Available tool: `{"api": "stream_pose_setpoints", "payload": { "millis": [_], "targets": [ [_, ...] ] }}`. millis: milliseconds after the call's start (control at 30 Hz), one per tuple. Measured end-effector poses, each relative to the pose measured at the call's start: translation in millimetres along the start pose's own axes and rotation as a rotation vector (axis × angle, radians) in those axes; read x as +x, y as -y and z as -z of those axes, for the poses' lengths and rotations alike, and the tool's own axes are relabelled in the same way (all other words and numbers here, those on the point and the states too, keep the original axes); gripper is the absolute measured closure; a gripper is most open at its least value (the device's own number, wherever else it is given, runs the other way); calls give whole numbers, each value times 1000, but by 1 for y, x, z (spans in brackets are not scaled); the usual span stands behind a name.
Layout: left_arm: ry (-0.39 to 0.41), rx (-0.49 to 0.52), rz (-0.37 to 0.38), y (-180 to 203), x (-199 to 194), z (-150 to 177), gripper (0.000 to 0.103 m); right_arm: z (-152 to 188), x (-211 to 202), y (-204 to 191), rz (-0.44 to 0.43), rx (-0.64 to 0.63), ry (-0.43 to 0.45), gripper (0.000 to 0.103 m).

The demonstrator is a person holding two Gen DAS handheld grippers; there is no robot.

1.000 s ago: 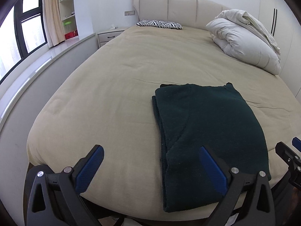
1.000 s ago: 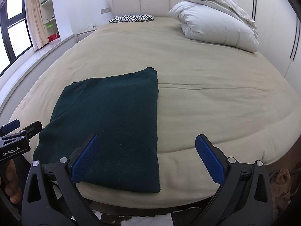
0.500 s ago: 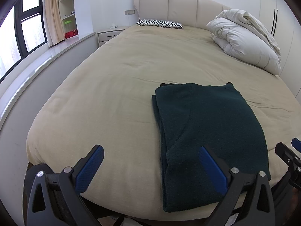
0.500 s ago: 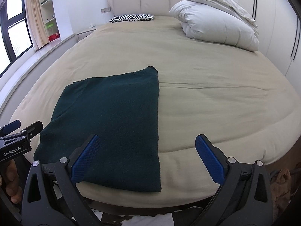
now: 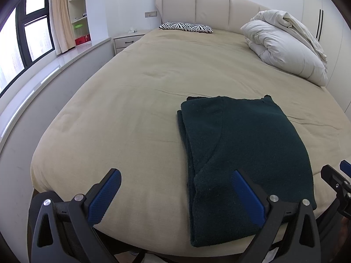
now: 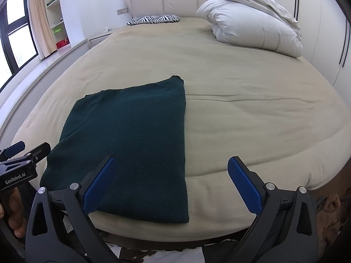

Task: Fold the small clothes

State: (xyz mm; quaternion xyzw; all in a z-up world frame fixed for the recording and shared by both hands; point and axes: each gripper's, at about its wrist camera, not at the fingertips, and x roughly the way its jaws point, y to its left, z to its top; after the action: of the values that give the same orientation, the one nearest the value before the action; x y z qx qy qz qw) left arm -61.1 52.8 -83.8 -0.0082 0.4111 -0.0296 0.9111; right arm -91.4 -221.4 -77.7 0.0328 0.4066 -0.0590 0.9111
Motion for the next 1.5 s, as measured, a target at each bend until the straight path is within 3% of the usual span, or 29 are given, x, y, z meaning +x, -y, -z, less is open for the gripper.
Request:
{"api": "stream_pose_setpoints", "payload": {
  "millis": [1500],
  "targets": [
    [0, 4, -3, 1, -1, -1, 0, 3, 4, -1, -6, 5, -11, 0]
  ]
}}
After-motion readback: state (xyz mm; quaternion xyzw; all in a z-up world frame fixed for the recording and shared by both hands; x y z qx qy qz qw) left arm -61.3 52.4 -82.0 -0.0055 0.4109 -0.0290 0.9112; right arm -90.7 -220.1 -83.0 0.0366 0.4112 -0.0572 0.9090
